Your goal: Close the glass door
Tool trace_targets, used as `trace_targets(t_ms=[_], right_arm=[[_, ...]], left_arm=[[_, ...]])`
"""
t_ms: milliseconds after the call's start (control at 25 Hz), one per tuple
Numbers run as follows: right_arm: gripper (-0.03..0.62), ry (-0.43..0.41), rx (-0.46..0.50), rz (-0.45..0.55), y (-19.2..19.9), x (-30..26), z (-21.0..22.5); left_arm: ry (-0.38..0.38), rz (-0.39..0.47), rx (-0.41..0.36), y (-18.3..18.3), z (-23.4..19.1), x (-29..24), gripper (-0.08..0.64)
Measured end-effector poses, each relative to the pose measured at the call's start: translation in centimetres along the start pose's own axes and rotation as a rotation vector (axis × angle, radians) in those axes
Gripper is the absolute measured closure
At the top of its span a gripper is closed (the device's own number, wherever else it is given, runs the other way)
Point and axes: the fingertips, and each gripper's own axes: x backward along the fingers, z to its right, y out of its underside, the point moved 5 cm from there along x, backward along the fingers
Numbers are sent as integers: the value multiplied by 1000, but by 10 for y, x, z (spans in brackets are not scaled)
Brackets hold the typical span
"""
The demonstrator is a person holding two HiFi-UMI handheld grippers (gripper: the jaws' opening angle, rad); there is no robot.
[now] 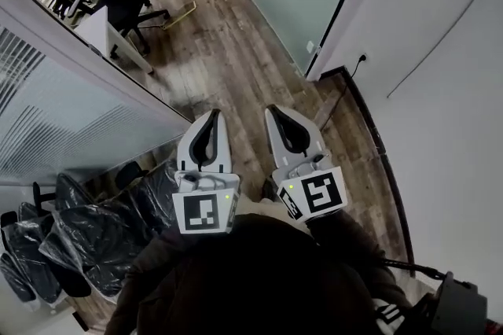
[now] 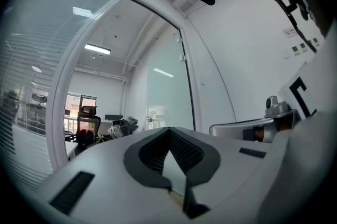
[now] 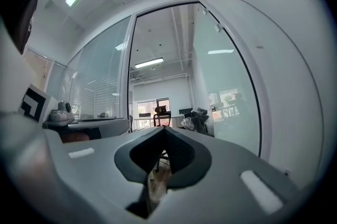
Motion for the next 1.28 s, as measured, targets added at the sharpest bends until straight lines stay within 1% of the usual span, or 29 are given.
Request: trace_targets(t_ms=[160,280,440,600,760,960,1080,1160,1280], right_arm=[[589,-21,0,-13,1,-55,23],[589,-22,5,-24,10,-106,44],[591,-16,28,-25,18,-194,73],[591,-4,30,3,7,-281,95],[591,-4,30,-1,1,-348,110],[591,17,36,-3,-4,-406,139],[592,26,49,-2,-2,-445,162],[591,37,56,-3,2,-471,181],[591,48,51,-1,-2,-511,227]], left_arm=[[-33,-22,1,6,-30,-48,563],[-15,-59,-22,21,-57,-92,563],[-16,-48,-39,35,-108,-171,563],[-1,-40,-49,37,-157,-243,563],[1,-34,-34,35,-197,-299,563],[15,-35,-24,40,-225,-358,563],[20,-43,-16,50,-242,-401,563],[29,-46,-13,58,-250,-434,563],[39,-54,-11,60,-253,-498,563]])
